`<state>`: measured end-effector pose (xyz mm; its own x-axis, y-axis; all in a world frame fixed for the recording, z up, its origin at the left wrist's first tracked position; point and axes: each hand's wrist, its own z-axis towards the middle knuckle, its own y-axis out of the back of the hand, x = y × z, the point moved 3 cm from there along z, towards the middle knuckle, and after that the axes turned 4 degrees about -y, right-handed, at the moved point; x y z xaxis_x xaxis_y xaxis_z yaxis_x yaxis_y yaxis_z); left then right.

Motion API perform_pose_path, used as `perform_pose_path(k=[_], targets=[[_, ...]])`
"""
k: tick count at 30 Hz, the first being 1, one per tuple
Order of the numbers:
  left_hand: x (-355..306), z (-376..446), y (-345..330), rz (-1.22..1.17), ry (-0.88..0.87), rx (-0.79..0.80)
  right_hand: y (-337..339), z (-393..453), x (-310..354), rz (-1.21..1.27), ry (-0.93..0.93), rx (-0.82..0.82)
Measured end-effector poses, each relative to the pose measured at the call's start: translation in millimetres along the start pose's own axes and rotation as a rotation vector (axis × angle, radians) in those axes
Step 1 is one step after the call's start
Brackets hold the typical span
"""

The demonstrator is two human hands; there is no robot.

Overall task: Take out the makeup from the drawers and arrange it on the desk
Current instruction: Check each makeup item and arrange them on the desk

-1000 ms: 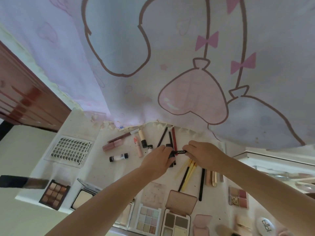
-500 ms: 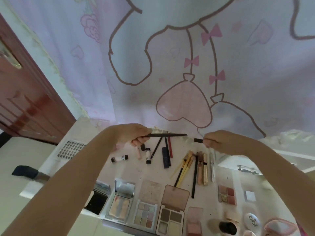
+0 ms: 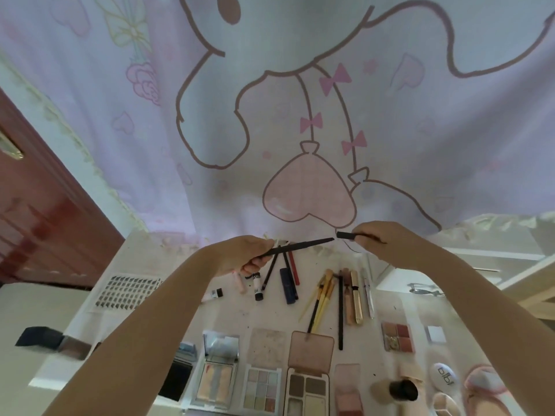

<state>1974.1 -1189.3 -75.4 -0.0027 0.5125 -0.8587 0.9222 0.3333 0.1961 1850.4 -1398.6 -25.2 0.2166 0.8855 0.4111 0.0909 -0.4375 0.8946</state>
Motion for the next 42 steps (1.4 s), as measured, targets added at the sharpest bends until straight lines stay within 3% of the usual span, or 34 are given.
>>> perform_pose_path(k=[11,19,29,42], targets=[[14,13,-9,0.018,0.024,0.01,-29,19,-15,-0.071,0.057,0.12],[55,44,-38,0.436,0.13,-0.039,-76,73,-37,-0.209,0.022,0.229],[118,65,-47,0.166,0.248,-0.25,-132,94,-82,-0.125,-0.071,0.363],[112,82,-63,0.128,0.232,-0.189,-150,92,-81,-0.062,-0.044,0.442]])
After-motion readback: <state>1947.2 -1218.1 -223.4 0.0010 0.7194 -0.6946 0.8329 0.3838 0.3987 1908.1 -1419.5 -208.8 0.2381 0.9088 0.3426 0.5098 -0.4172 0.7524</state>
